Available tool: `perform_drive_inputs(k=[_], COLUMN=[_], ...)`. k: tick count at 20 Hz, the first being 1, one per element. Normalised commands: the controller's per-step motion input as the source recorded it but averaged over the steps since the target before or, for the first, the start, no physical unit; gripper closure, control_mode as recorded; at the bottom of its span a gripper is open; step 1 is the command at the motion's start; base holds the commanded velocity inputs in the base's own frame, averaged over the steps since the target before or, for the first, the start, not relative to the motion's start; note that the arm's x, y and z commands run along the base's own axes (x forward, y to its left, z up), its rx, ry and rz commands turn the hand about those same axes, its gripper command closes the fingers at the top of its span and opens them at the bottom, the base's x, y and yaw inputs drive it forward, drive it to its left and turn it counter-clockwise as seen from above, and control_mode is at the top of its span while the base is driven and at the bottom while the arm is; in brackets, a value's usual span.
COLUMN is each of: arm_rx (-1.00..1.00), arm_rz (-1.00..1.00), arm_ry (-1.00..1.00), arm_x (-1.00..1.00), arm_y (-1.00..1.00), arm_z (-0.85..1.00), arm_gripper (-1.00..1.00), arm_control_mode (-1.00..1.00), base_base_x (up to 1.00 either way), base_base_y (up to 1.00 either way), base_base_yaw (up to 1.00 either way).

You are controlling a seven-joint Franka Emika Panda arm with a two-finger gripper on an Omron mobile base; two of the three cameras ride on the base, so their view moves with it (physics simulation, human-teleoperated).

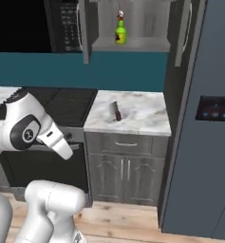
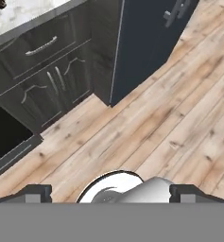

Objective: Move the cutting board and knife to the sink. Then move spray from the cabinet to the counter.

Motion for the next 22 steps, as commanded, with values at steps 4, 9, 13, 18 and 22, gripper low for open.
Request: perform_drive_inputs(k=[4,9,13,18,22], arm_rx=[0.00,0.00,0.00,0.00,0.00], arm_rz=[0.00,0.00,0.00,0.00,0.00], arm_ry=[0.00,0.00,0.00,0.00,0.00], arm_x=[0.00,0.00,0.00,0.00,0.00], arm_y=[0.00,0.00,0.00,0.00,0.00], arm_z=[0.00,0.00,0.00,0.00,0.00], arm_gripper=[-1.00,-1.00,-1.00,-1.00,-1.00], arm_control_mode=[1.00,1.00,1.00,1.00,1.00], base_base_x=[0.69,0.52,0.64,0.56,0.36], base_base_y=[-0.83,-0.29,-0.23,-0.30,-0.46], base_base_yaw=[0.43,0.23,0.15,0.13,0.07])
